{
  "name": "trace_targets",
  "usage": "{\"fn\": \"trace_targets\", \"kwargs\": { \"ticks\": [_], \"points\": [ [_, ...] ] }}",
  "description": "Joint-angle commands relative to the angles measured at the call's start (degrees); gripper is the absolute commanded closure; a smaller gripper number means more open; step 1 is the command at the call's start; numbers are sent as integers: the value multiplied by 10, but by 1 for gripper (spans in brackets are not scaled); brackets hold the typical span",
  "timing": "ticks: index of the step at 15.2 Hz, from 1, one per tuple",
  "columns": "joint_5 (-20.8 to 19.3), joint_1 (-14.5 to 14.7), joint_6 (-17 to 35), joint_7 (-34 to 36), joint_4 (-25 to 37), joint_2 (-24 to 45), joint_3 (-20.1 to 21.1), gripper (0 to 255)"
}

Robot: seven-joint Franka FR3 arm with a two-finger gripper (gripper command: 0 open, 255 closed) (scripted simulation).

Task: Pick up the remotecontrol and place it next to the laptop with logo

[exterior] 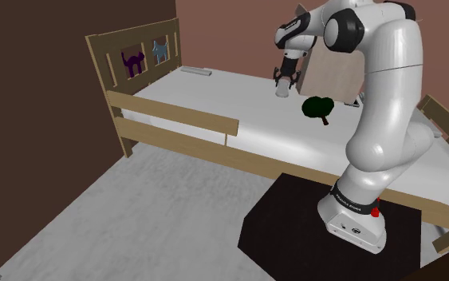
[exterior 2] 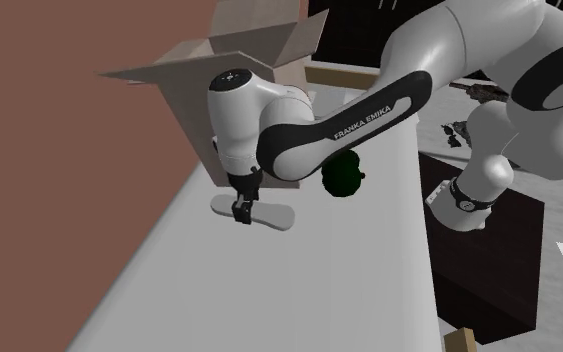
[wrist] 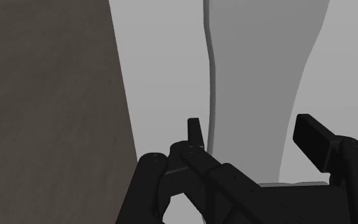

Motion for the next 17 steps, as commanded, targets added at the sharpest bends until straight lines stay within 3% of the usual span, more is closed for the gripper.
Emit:
{"fn": "trace_targets", "kwargs": {
  "ticks": [1,13,17],
  "points": [
    [-3,1,-14,3,8,-7,-1,255],
    [-14,0,-94,12,66,-30,-7,255],
    [-39,8,-50,-5,-62,-118,-23,255]
  ]
}}
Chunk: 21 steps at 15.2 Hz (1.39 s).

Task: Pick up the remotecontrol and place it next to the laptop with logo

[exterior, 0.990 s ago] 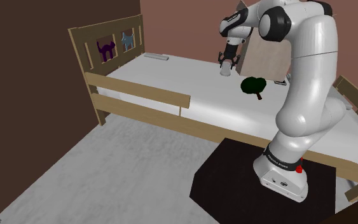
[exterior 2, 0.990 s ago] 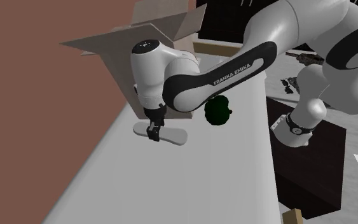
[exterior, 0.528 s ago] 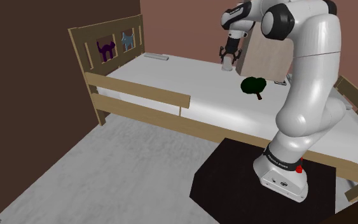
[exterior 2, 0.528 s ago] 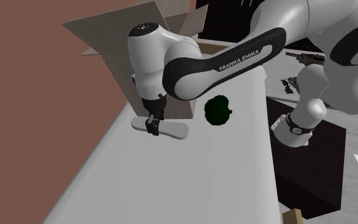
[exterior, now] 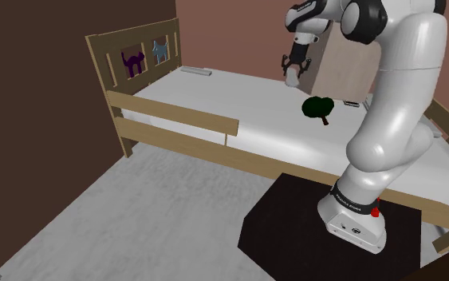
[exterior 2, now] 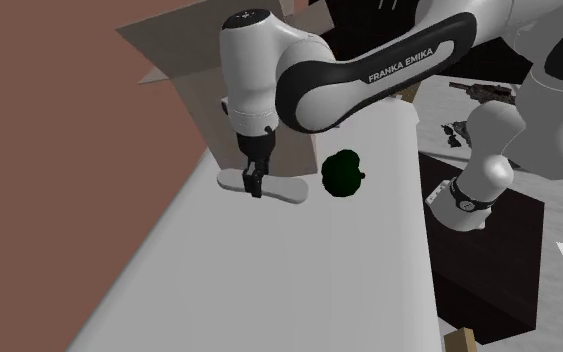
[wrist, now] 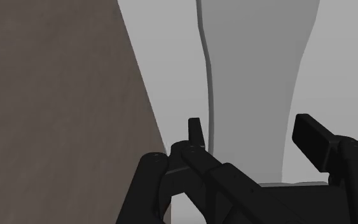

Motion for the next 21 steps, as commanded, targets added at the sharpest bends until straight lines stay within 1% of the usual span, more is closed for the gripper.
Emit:
{"fn": "trace_targets", "kwargs": {
  "ticks": [1,7,12,17,19,21],
  "points": [
    [-14,1,17,-7,-60,-43,-9,255],
    [-60,-5,56,-25,-207,-160,-30,255],
    [-106,-23,72,-38,-307,-252,-47,255],
    [-154,-54,74,-55,-389,-341,-62,255],
    [-172,-74,71,-65,-417,-374,-65,255],
    [-188,-100,67,-79,-443,-405,-64,255]
  ]
}}
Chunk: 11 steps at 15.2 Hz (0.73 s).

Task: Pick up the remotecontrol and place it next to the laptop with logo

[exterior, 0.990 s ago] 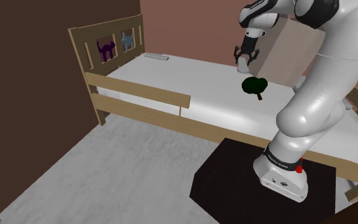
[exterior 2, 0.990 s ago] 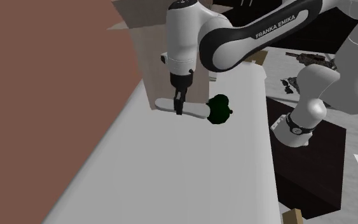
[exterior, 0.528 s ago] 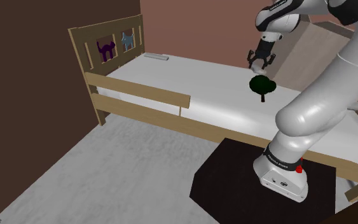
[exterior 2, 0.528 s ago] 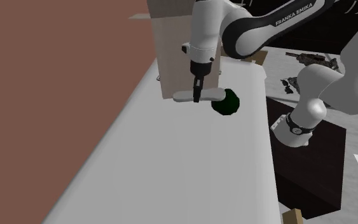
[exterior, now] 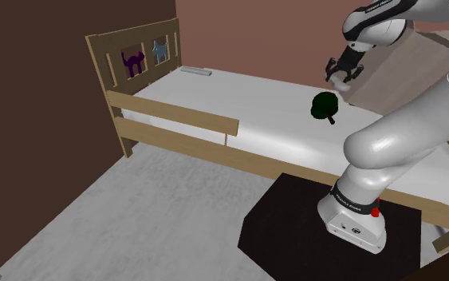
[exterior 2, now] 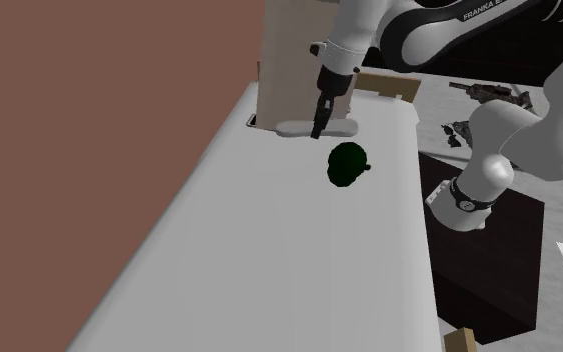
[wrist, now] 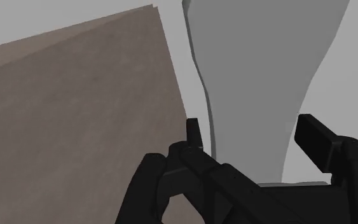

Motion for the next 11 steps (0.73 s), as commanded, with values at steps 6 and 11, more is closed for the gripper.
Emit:
{"fn": "trace_targets", "kwargs": {
  "ticks": [6,11],
  "points": [
    [61,22,-202,-98,202,109,-38,0],
    [82,21,-234,-126,237,156,-44,0]
  ]
}}
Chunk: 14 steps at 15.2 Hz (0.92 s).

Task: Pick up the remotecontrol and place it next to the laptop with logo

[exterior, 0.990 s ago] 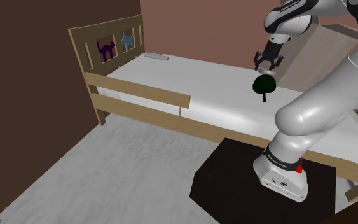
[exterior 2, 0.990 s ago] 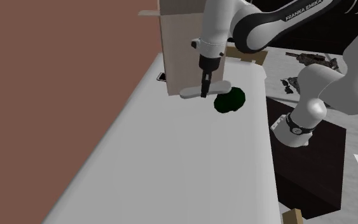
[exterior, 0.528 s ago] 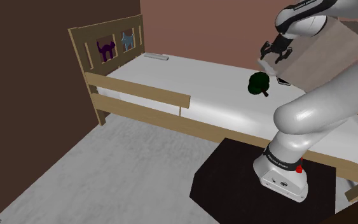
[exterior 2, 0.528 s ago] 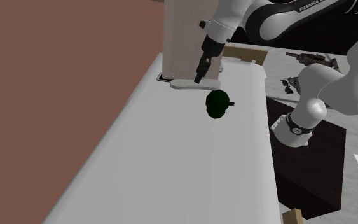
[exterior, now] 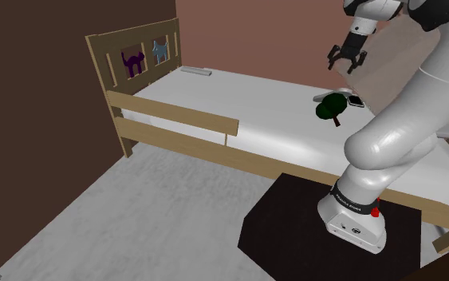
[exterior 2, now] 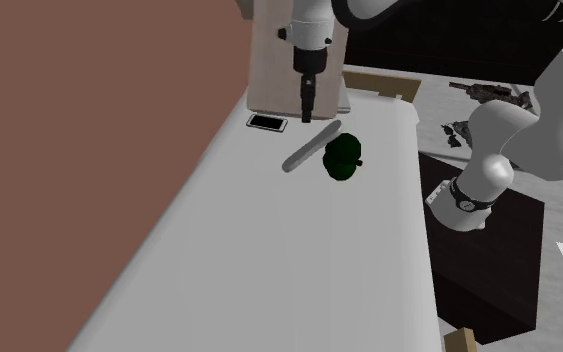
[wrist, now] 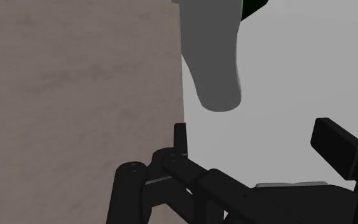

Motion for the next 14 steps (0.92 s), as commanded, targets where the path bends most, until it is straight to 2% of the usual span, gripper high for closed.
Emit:
{"fn": "trace_targets", "kwargs": {
  "ticks": [1,4,11,12,14],
  "points": [
    [3,0,9,-3,-9,5,-1,0],
    [5,0,29,-5,-26,7,0,0],
    [5,0,29,-5,-26,7,0,0],
    [5,0,29,-5,-26,7,0,255],
    [5,0,29,-5,-26,7,0,255]
  ]
}}
